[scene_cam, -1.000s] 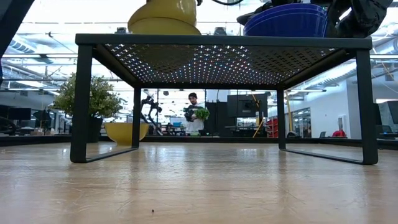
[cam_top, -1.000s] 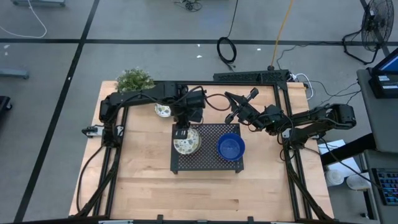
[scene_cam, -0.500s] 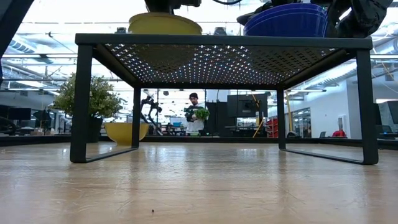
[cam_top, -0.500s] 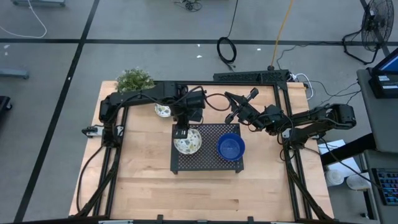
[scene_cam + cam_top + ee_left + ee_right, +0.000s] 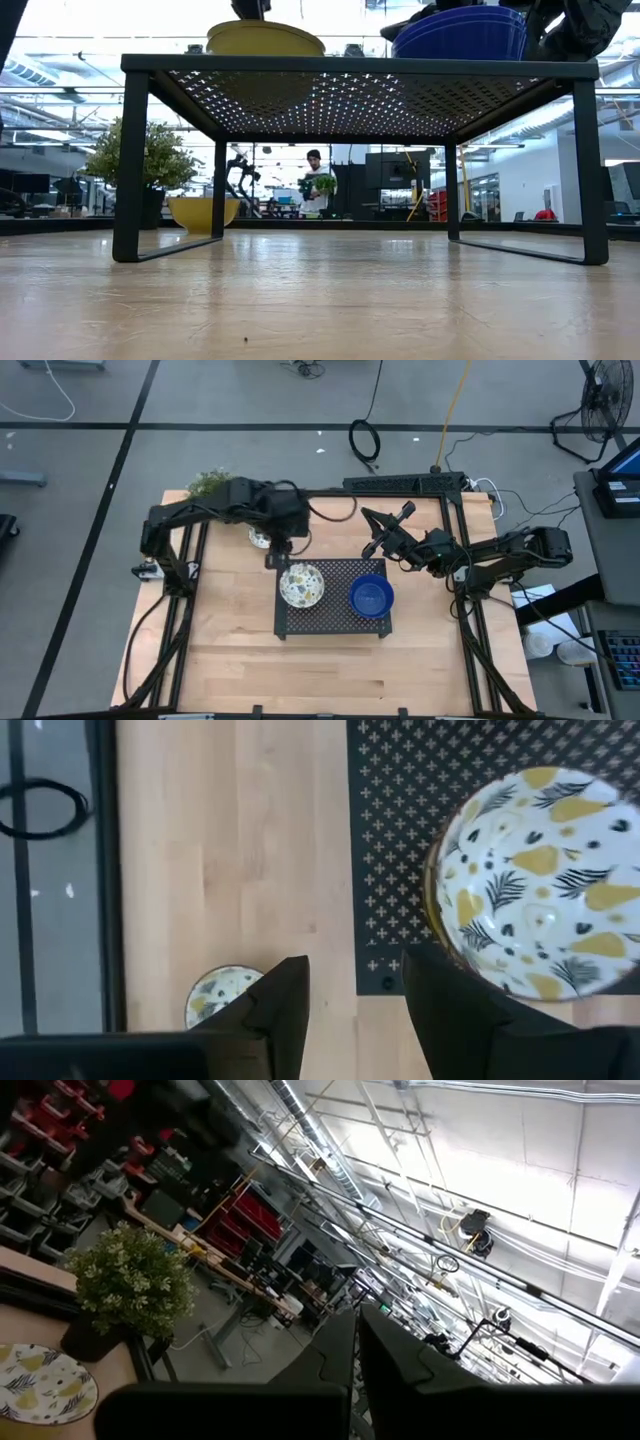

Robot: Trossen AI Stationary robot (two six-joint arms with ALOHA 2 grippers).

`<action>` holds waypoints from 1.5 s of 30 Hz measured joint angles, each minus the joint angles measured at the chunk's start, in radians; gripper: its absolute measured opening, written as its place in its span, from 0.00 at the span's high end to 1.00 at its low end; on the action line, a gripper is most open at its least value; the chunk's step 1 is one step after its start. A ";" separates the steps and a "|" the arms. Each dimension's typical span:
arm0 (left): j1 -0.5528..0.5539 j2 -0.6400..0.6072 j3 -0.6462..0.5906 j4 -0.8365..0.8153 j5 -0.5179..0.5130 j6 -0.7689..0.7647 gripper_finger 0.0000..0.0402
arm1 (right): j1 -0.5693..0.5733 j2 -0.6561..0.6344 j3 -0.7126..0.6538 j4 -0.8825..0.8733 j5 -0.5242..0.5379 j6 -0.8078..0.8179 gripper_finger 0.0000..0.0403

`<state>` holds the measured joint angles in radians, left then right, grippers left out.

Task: Pick & Place Mini bowls
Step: Stack the white bowl on the stacked white bowls on the shelf

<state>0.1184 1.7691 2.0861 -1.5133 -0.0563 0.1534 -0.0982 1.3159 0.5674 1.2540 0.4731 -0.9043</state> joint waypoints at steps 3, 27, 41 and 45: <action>0.000 -0.053 -0.007 0.012 0.009 -0.002 0.59 | 0.000 0.000 0.000 -0.006 0.001 -0.003 0.98; 0.161 -0.420 -0.717 0.281 -0.184 -0.175 0.59 | 0.000 0.000 0.000 -0.008 -0.002 -0.001 0.98; 0.318 -0.420 -1.063 0.508 -0.180 -0.377 0.59 | 0.000 0.000 0.000 -0.009 -0.002 0.002 0.98; 0.375 -0.420 -1.098 0.529 -0.183 -0.540 0.59 | 0.000 0.000 0.000 -0.009 -0.002 0.002 0.98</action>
<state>0.4937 1.3491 0.9876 -0.9842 -0.2389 -0.3869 -0.0984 1.3159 0.5674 1.2446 0.4709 -0.9022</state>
